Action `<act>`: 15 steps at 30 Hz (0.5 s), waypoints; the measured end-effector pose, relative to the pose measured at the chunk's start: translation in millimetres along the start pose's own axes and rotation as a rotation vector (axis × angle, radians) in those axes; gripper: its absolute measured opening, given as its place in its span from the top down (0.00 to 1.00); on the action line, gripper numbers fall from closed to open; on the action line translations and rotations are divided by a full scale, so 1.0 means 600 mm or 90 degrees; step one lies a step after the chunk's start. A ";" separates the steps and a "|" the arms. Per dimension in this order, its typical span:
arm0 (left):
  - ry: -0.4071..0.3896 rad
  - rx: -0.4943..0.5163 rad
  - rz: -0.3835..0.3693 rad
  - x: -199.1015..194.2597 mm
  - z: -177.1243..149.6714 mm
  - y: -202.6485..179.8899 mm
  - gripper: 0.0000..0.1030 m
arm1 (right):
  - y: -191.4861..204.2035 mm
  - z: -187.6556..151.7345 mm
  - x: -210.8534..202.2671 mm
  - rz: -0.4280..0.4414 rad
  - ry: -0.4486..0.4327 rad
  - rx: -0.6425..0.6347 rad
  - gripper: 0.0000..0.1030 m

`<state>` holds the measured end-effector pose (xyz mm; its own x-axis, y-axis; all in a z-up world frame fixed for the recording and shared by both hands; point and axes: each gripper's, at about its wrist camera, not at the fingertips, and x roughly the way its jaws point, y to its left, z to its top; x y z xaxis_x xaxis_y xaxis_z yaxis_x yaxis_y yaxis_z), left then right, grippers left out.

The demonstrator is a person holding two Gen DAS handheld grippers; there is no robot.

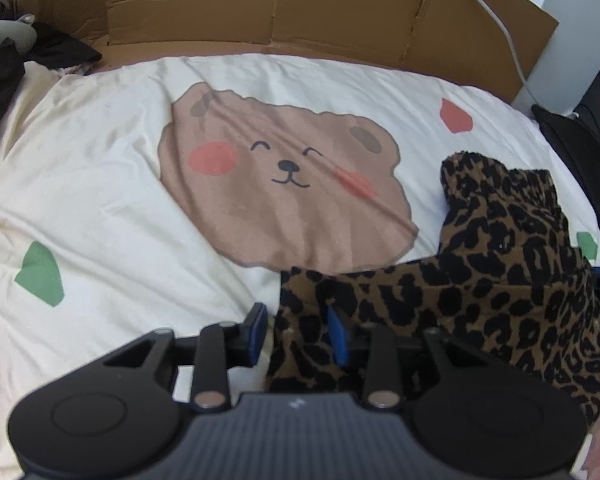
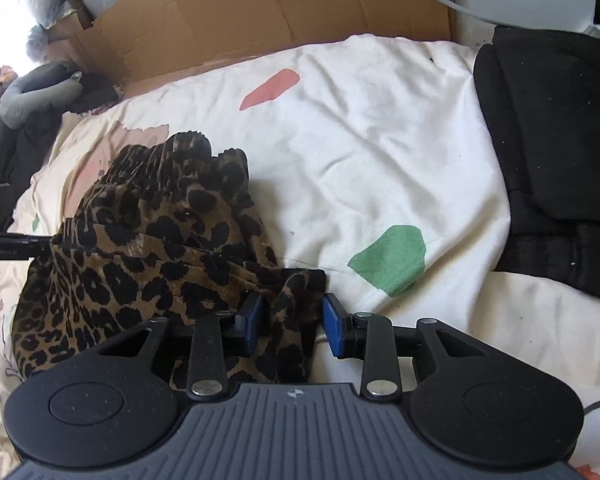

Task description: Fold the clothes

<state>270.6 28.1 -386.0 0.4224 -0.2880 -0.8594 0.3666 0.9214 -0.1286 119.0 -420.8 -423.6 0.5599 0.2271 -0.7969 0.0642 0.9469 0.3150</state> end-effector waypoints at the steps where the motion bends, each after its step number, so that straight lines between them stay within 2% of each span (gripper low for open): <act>1: 0.001 -0.001 -0.001 0.000 0.000 0.000 0.64 | -0.001 0.001 0.001 0.002 0.001 0.004 0.62; 3: 0.002 -0.004 -0.003 0.000 0.001 0.001 0.64 | -0.001 0.001 0.000 0.002 0.001 0.003 0.63; 5: 0.000 -0.004 -0.003 0.000 0.002 0.001 0.63 | -0.002 0.001 -0.003 0.007 -0.001 0.008 0.75; 6: 0.000 -0.003 -0.003 0.001 0.003 0.001 0.63 | -0.003 0.001 -0.006 0.006 -0.003 0.016 0.87; 7: 0.000 -0.003 -0.003 0.001 0.003 0.000 0.62 | -0.005 0.002 -0.012 0.001 -0.008 0.023 0.92; 15: 0.003 0.004 0.004 0.003 0.006 -0.008 0.58 | -0.006 -0.005 -0.072 -0.038 -0.069 0.049 0.96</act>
<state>272.5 22.4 -385.0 0.4207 -0.2814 -0.8625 0.3698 0.9213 -0.1202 92.2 -433.5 -392.0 0.6384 0.1419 -0.7565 0.1606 0.9367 0.3112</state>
